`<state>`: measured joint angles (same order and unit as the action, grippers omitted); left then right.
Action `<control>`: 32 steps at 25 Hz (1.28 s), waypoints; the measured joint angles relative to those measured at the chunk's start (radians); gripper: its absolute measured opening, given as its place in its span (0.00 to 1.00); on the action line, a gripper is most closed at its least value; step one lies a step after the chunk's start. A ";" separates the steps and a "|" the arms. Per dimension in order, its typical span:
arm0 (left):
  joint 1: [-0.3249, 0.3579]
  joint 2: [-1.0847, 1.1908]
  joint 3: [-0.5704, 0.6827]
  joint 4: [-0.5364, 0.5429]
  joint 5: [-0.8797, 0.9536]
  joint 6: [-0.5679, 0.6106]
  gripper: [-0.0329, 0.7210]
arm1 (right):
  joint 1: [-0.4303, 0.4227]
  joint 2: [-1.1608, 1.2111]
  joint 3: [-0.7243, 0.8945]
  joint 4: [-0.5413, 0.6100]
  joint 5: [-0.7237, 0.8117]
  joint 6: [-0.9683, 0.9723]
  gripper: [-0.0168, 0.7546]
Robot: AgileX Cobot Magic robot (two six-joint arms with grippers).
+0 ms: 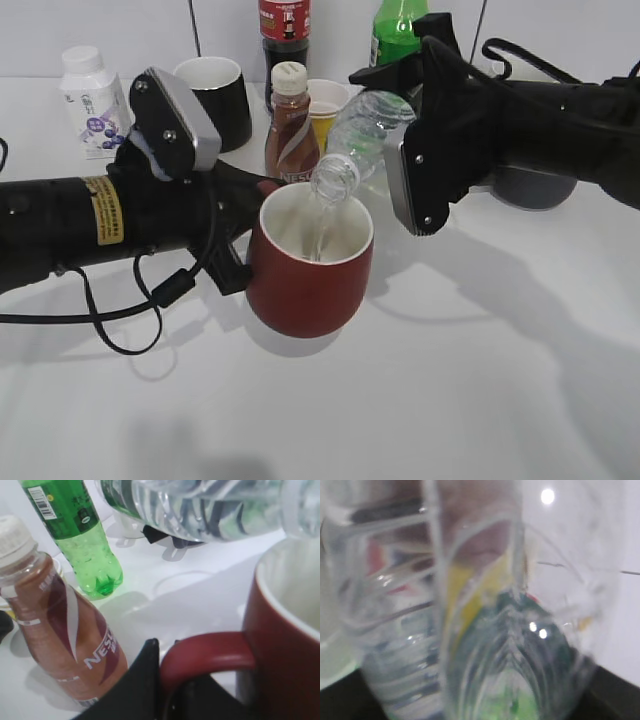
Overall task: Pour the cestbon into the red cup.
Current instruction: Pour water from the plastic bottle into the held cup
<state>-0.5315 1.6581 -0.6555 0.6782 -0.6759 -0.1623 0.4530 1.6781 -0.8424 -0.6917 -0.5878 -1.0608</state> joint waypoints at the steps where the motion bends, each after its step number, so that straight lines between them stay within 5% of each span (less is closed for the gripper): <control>1: 0.000 0.000 0.000 0.004 0.000 0.000 0.10 | 0.000 0.000 0.000 0.000 -0.005 -0.002 0.64; 32: 0.000 0.030 -0.001 0.043 -0.002 0.000 0.10 | 0.000 0.000 -0.004 0.042 -0.073 -0.175 0.64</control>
<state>-0.5315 1.6886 -0.6566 0.7211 -0.6775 -0.1623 0.4530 1.6781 -0.8465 -0.6498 -0.6606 -1.2354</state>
